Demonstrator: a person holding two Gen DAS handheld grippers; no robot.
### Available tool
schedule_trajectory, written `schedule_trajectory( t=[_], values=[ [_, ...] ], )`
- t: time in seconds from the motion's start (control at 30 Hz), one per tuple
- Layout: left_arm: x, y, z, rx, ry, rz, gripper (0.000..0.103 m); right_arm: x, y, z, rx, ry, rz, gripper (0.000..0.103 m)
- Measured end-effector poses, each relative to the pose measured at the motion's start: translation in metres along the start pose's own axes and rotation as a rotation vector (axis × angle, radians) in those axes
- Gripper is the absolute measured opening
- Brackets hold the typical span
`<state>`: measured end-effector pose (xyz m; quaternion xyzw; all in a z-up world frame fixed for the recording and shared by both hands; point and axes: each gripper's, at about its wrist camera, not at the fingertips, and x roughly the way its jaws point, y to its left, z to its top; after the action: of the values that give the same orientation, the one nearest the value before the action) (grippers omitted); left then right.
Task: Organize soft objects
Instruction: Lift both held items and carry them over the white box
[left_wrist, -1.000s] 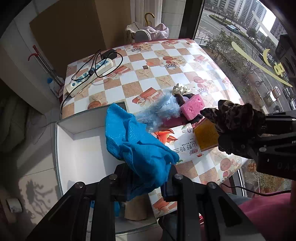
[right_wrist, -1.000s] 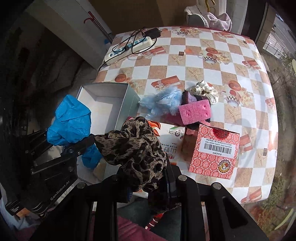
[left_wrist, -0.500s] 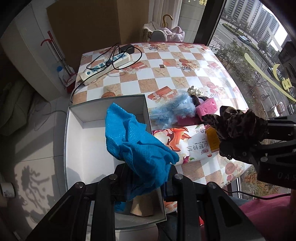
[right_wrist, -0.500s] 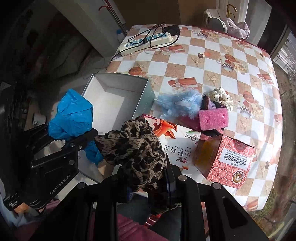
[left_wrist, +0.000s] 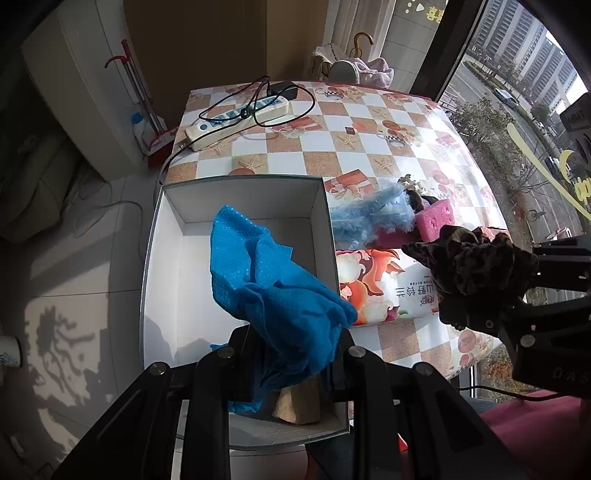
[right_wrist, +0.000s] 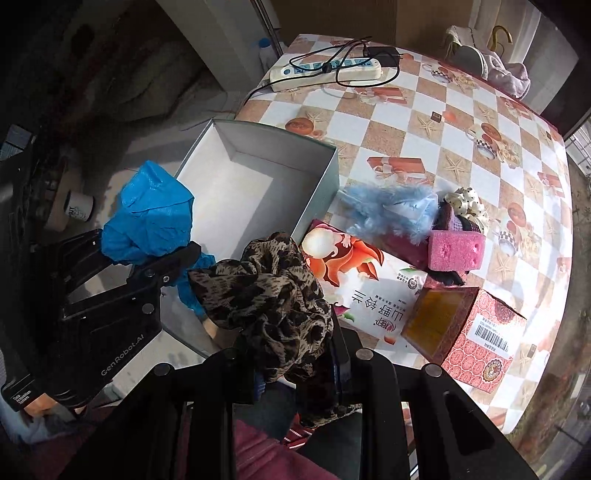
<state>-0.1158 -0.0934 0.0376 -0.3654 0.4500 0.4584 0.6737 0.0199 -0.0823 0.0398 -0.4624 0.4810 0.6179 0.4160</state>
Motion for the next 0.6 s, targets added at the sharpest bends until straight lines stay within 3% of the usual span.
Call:
schedule_trajectory(
  t=[0.6],
  values=[
    [0.005, 0.029, -0.014, -0.077, 0.016, 0.021, 0.027, 0.014, 0.025, 0.015, -0.076, 0.030, 0.004, 0.027]
  ],
)
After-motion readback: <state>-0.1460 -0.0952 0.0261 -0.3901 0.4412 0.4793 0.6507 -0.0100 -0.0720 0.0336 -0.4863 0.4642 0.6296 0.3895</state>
